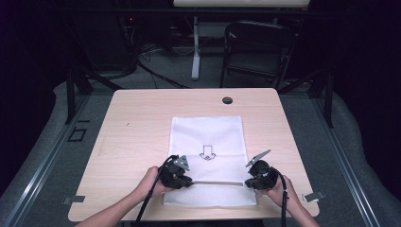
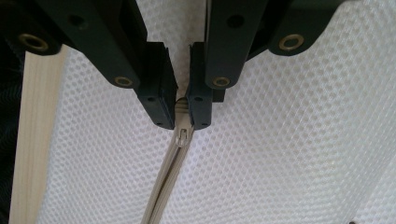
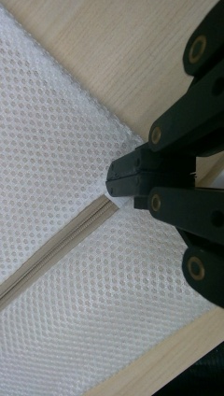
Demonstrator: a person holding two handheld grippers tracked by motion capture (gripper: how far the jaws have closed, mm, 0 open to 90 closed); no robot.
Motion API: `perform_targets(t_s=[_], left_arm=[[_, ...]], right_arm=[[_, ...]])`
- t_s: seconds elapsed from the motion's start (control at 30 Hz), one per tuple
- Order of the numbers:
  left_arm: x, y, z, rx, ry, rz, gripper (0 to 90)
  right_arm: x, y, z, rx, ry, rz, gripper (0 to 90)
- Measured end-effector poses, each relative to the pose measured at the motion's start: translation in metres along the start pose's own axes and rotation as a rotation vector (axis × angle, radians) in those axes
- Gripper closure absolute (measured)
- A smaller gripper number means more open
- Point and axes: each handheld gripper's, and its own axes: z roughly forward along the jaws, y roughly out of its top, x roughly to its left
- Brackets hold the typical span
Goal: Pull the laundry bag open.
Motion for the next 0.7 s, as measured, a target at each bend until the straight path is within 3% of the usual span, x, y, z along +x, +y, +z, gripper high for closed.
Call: perform_targets(t_s=[0.27,0.57,0.7], left_arm=[[-0.0018,-0.0034,-0.0041,0.003,0.001,0.008,81.5],[0.002,-0.0084,-0.0063,0.002,-0.025,-0.013,81.5],[0.0007,-0.0077,-0.0067,0.007,-0.012,-0.004,81.5]], right_arm=[[-0.0005,0.0002,-0.0005,0.007,0.002,-0.004,90.0],[-0.0004,-0.0001,-0.0005,0.005,0.001,-0.002,90.0],[0.0004,0.0003,-0.0008,0.011,-0.005,-0.007,90.0]])
